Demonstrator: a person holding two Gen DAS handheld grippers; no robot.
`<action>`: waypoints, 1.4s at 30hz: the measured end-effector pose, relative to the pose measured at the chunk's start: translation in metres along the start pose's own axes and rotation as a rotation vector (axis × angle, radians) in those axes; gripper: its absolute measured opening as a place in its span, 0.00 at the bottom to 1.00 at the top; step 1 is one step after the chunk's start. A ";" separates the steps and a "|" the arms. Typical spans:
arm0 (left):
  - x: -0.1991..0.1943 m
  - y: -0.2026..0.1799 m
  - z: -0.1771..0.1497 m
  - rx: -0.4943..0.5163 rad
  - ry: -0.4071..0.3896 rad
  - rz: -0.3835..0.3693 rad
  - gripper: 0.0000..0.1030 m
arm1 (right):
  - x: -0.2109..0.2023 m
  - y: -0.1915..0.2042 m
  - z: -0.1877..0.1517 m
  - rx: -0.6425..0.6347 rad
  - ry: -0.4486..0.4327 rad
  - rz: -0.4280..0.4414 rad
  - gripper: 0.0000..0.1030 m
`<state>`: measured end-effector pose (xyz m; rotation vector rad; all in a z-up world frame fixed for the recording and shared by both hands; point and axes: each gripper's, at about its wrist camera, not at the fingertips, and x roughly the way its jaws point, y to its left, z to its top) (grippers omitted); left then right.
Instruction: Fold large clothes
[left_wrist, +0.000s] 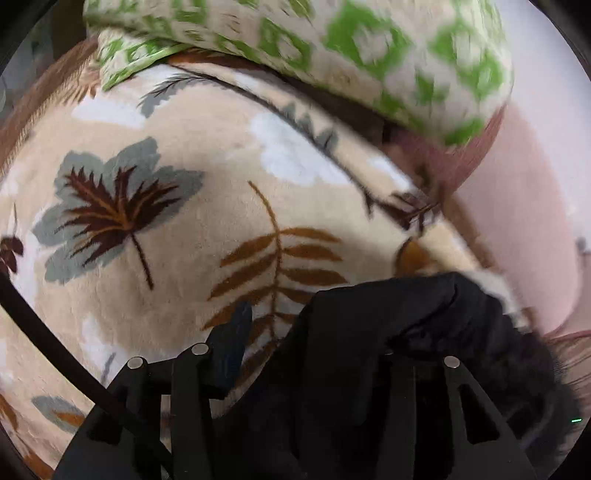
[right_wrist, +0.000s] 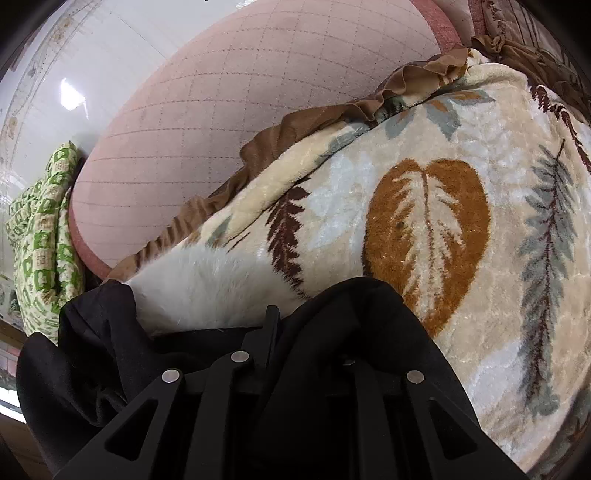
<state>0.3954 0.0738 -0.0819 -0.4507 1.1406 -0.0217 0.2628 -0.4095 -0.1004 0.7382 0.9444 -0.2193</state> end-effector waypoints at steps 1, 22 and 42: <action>-0.008 0.005 0.001 -0.017 0.001 -0.029 0.45 | -0.007 0.000 0.001 0.001 0.003 0.026 0.23; -0.085 0.019 0.009 -0.075 -0.018 -0.068 0.46 | -0.160 0.065 -0.037 -0.305 -0.173 0.110 0.76; -0.075 0.022 0.020 0.065 -0.009 -0.274 0.48 | -0.046 0.166 -0.128 -0.537 -0.057 0.136 0.70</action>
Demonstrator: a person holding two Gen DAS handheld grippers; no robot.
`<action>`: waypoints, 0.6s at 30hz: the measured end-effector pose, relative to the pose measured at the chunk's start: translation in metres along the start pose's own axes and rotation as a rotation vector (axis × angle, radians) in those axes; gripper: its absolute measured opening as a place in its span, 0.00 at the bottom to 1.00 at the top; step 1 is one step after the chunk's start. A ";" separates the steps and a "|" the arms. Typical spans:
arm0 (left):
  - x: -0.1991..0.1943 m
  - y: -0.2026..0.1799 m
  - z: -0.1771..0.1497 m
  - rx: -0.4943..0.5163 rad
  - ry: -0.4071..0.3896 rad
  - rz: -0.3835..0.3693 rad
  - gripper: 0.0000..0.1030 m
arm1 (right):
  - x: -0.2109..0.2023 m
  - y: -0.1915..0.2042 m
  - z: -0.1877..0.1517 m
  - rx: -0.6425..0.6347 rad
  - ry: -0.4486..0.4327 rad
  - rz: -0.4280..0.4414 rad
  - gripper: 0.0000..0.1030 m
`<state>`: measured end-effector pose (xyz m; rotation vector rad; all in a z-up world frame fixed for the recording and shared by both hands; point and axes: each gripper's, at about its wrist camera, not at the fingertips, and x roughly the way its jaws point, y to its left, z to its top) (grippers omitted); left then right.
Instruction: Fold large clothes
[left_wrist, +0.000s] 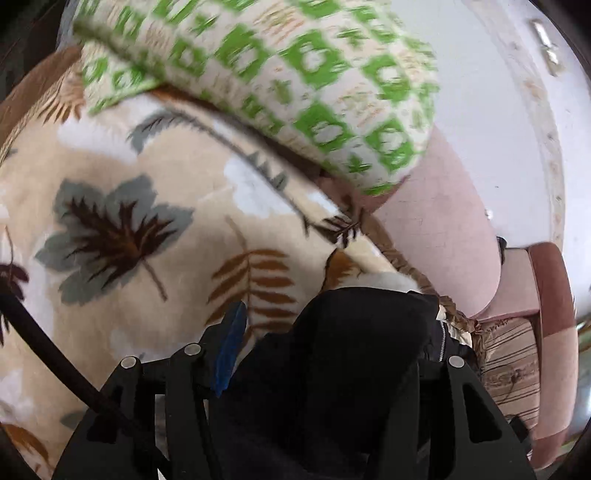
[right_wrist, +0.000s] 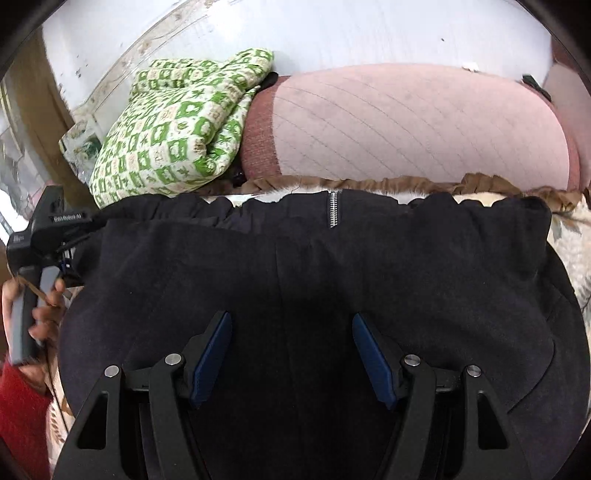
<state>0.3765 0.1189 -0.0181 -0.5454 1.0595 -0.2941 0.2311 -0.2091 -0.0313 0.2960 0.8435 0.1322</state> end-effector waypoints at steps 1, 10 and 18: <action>-0.001 -0.002 -0.002 0.016 -0.023 -0.017 0.48 | 0.000 -0.002 0.000 0.004 0.001 0.002 0.70; 0.001 -0.018 -0.017 0.063 0.010 -0.352 0.60 | 0.002 -0.008 -0.003 0.022 0.001 0.017 0.70; -0.069 -0.037 -0.027 0.164 -0.101 -0.366 0.81 | 0.002 -0.008 -0.003 0.006 0.002 0.022 0.70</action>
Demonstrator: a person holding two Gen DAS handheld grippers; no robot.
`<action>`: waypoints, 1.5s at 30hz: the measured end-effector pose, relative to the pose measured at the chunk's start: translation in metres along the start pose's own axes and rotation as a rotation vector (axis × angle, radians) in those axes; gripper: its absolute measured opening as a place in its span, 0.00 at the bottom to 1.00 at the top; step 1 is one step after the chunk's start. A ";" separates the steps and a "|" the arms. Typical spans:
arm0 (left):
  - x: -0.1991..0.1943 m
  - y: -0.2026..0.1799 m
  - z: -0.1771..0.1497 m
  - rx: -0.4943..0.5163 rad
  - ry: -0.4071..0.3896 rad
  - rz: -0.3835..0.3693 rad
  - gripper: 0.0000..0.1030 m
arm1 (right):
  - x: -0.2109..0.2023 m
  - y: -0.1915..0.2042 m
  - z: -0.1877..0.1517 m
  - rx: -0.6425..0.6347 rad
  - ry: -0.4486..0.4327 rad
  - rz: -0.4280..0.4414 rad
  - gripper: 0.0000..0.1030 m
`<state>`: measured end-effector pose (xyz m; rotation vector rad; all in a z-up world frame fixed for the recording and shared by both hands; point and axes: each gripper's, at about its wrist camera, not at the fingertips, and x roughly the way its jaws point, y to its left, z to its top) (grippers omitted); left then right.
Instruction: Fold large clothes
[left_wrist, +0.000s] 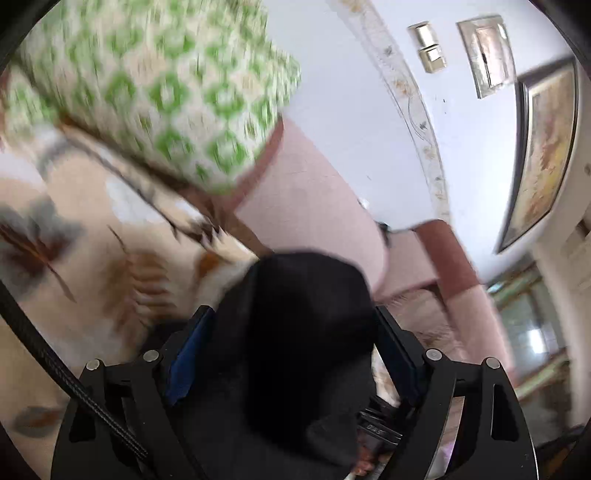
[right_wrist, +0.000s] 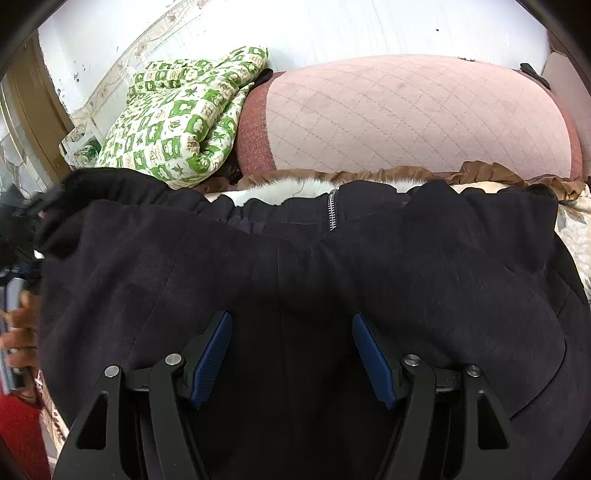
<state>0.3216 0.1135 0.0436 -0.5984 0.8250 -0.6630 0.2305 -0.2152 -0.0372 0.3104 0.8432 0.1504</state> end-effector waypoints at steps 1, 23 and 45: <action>-0.010 -0.008 0.002 0.051 -0.036 0.057 0.81 | -0.001 0.000 0.000 0.003 -0.001 0.000 0.70; 0.054 -0.048 -0.118 0.366 0.027 0.424 0.86 | -0.015 0.043 -0.006 -0.173 -0.012 -0.015 0.40; 0.151 -0.007 -0.061 0.275 0.089 0.741 0.96 | 0.094 -0.015 0.042 -0.010 0.082 -0.202 0.38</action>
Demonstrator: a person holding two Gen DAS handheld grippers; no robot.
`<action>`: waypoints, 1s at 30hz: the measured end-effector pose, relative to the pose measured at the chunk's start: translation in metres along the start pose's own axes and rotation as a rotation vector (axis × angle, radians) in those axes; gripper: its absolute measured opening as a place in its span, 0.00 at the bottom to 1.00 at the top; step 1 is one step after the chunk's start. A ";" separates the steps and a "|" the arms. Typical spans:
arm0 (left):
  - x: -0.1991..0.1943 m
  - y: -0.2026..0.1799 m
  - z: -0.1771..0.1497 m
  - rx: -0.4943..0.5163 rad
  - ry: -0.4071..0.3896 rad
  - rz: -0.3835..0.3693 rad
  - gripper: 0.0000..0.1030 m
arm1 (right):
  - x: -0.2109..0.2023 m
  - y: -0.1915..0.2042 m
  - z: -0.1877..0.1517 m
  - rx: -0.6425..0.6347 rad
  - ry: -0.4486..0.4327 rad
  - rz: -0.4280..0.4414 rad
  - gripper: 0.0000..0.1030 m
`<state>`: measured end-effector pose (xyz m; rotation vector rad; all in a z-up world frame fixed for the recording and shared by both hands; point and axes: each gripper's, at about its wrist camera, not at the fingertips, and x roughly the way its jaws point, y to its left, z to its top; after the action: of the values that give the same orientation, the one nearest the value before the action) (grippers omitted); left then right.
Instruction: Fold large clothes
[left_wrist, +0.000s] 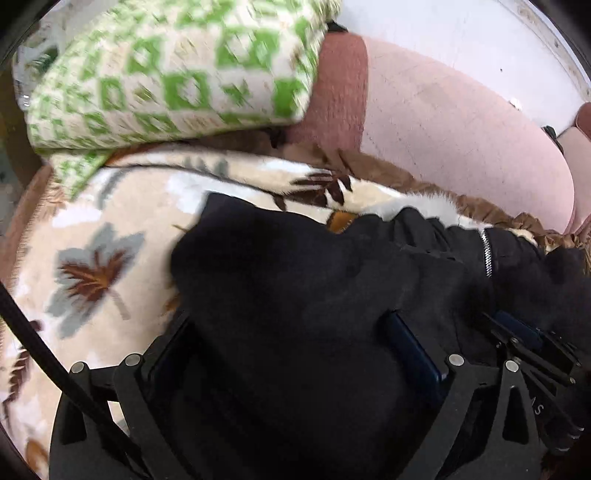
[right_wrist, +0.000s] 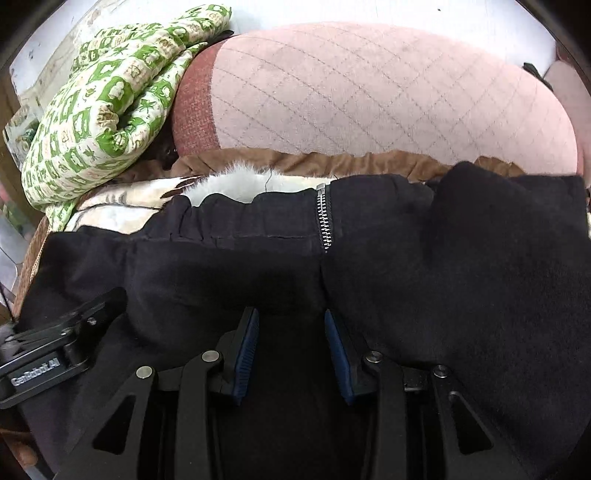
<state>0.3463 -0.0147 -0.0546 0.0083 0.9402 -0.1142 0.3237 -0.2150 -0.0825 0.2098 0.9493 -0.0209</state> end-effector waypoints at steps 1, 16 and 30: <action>-0.013 0.001 0.000 -0.006 -0.015 -0.010 0.96 | -0.013 -0.001 0.001 0.008 0.001 0.006 0.38; -0.062 -0.018 -0.070 0.125 -0.117 0.033 0.99 | -0.118 -0.108 -0.068 0.060 -0.123 -0.108 0.43; -0.032 -0.015 -0.056 0.025 -0.104 0.010 1.00 | -0.072 -0.130 -0.064 0.154 -0.066 -0.080 0.49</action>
<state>0.2808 -0.0234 -0.0617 0.0301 0.8352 -0.1167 0.2155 -0.3352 -0.0822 0.3117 0.8909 -0.1741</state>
